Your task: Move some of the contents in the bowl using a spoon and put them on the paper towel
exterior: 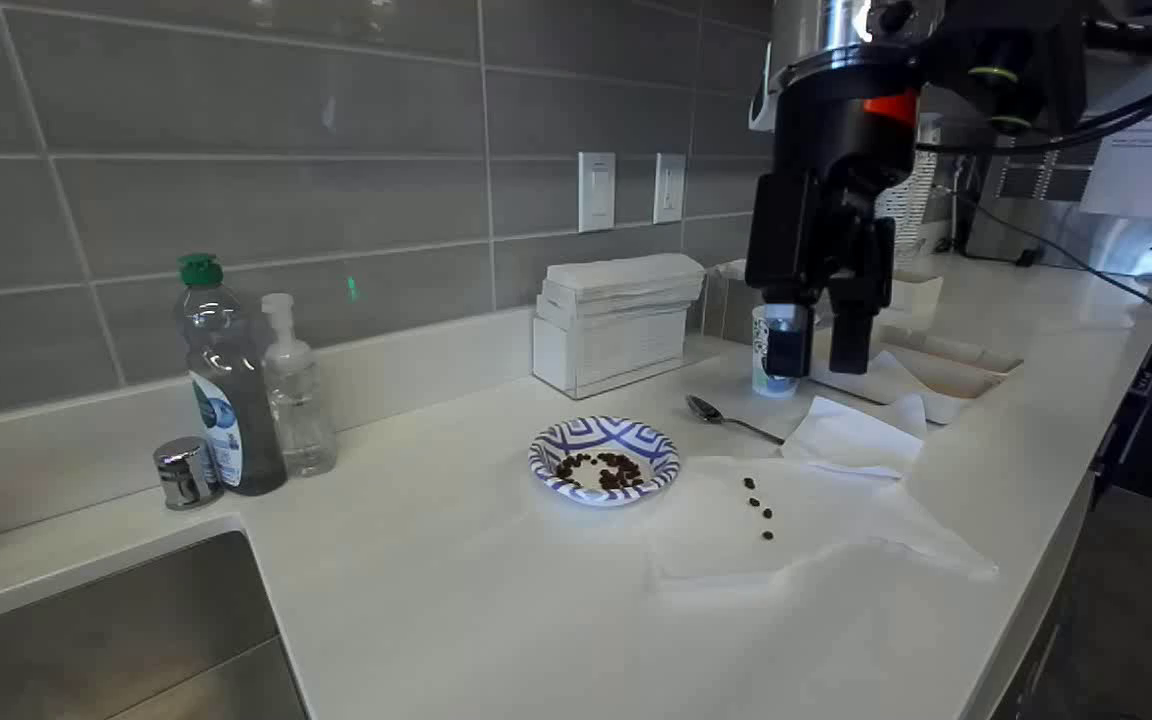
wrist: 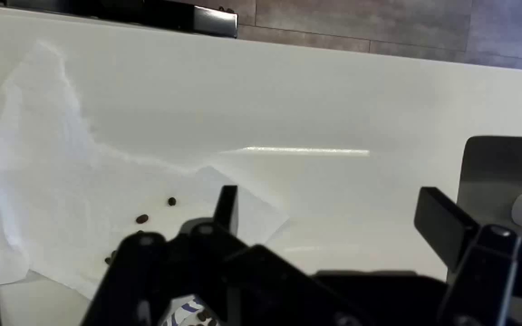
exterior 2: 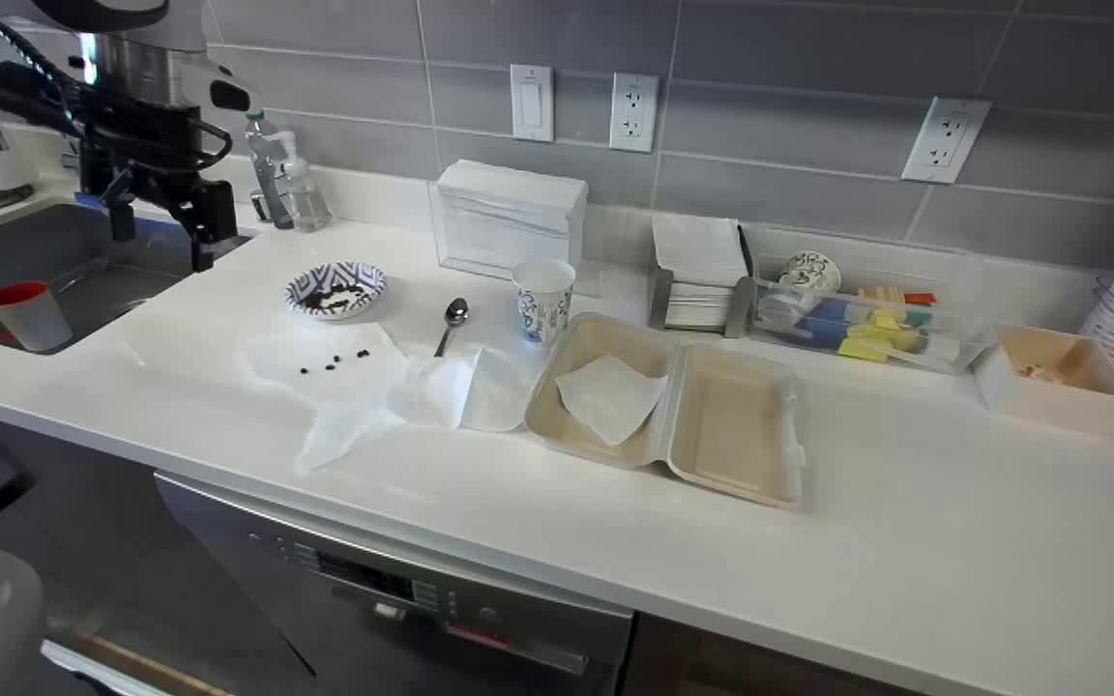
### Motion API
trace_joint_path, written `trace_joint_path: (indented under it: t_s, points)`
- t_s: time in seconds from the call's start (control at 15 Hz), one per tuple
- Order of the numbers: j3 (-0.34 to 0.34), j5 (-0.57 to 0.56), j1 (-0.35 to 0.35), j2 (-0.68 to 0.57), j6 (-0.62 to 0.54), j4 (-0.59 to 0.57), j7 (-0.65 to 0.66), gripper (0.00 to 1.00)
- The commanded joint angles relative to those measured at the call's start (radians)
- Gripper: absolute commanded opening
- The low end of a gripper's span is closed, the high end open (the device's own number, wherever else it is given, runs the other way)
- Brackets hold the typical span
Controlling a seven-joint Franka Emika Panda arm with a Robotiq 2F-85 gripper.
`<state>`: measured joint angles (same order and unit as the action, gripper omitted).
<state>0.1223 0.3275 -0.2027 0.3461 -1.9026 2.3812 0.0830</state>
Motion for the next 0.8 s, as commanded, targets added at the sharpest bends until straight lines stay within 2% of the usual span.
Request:
trace_joint_path:
  t_s: [0.0, 0.47, 0.73]
  points:
    - [0.011, 0.003, 0.013, 0.000, 0.003, -0.001, -0.003, 1.00]
    - [0.011, 0.003, 0.013, 0.000, 0.003, -0.001, -0.003, 1.00]
    - [0.016, -0.172, 0.065, -0.005, -0.073, 0.007, -0.001, 1.00]
